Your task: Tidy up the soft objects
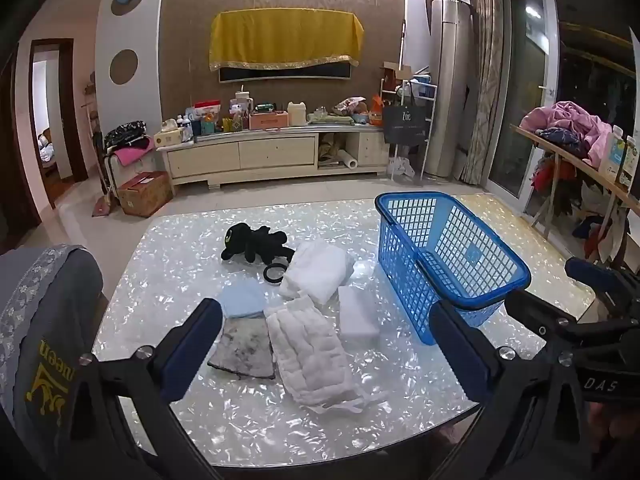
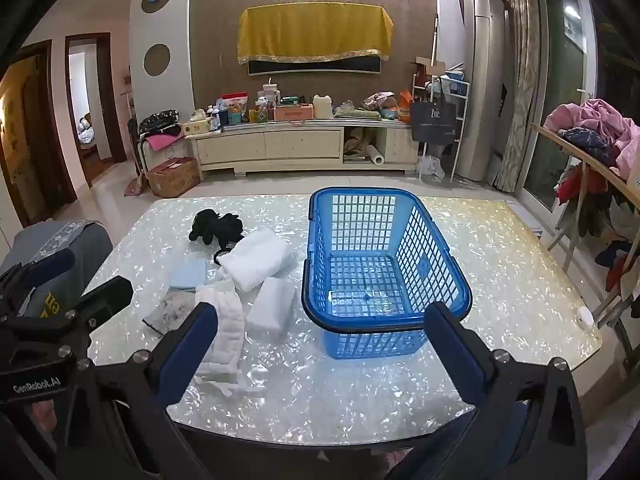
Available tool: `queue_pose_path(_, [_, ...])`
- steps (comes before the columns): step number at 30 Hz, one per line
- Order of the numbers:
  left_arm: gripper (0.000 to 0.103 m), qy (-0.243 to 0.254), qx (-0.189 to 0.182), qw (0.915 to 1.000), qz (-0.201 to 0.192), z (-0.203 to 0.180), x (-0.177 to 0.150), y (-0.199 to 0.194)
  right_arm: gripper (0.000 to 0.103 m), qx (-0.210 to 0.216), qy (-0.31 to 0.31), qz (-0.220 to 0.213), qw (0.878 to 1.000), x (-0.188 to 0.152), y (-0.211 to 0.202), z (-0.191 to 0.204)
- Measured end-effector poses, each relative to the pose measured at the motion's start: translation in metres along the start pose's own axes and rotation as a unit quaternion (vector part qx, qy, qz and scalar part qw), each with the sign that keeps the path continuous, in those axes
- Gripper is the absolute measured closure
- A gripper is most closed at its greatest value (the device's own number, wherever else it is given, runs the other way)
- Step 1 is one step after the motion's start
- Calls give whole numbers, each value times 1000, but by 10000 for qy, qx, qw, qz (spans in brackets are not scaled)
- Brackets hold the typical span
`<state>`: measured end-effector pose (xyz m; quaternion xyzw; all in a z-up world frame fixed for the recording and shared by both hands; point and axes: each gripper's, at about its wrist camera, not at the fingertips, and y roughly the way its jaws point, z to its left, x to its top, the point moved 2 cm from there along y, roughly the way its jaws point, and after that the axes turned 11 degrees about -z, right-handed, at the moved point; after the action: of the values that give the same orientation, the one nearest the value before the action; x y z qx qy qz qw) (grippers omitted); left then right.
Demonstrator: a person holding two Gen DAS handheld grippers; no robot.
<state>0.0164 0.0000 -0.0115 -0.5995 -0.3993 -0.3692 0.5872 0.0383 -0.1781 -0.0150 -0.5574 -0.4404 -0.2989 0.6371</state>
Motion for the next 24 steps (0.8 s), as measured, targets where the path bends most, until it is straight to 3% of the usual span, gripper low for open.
queue_pose_path(24, [0, -16, -82, 9999, -83, -2, 4, -3, 0, -17, -15, -102, 9999, 2, -5, -1])
